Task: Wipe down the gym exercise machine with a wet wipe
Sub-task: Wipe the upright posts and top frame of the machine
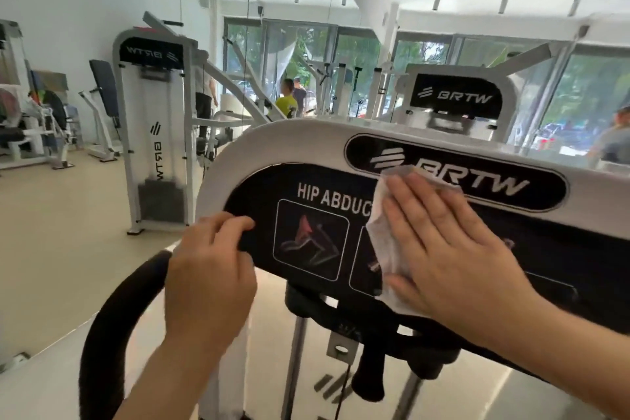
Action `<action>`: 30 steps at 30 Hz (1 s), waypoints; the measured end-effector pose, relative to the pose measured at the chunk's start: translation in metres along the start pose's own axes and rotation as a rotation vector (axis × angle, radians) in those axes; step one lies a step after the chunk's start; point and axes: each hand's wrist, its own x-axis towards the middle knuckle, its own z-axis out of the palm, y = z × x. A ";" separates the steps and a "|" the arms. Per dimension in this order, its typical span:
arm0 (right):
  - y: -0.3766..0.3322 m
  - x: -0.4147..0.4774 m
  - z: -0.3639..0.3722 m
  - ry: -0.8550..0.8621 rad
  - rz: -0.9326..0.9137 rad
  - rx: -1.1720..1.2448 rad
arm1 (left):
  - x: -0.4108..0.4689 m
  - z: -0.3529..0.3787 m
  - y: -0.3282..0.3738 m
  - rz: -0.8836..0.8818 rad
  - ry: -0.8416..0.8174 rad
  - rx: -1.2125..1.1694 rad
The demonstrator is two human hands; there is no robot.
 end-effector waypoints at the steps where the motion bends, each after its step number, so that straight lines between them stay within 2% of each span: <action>1: -0.007 0.010 -0.001 0.010 0.005 0.024 | -0.004 0.003 0.022 0.078 0.000 -0.062; 3: -0.027 0.047 -0.004 0.067 0.004 0.076 | -0.012 0.009 0.057 0.185 -0.037 -0.175; 7: -0.037 0.093 -0.007 0.155 0.010 0.119 | -0.016 0.014 0.081 0.086 -0.057 -0.220; 11: 0.011 0.031 -0.008 0.096 0.017 0.010 | -0.036 0.012 0.098 0.161 -0.106 -0.178; 16: 0.063 -0.081 -0.010 0.002 0.127 -0.050 | -0.057 0.022 0.129 0.254 -0.182 -0.207; 19: 0.060 -0.082 -0.007 -0.029 0.087 -0.040 | -0.061 0.034 0.148 0.269 -0.197 -0.194; 24: 0.031 -0.036 0.000 0.073 -0.014 -0.023 | -0.075 0.046 0.168 0.105 -0.187 -0.234; 26: 0.044 -0.053 0.000 0.089 -0.029 -0.031 | -0.081 0.044 0.175 0.127 -0.192 -0.185; 30: 0.096 -0.135 -0.001 0.052 0.056 -0.044 | -0.092 0.038 0.201 0.254 -0.173 -0.106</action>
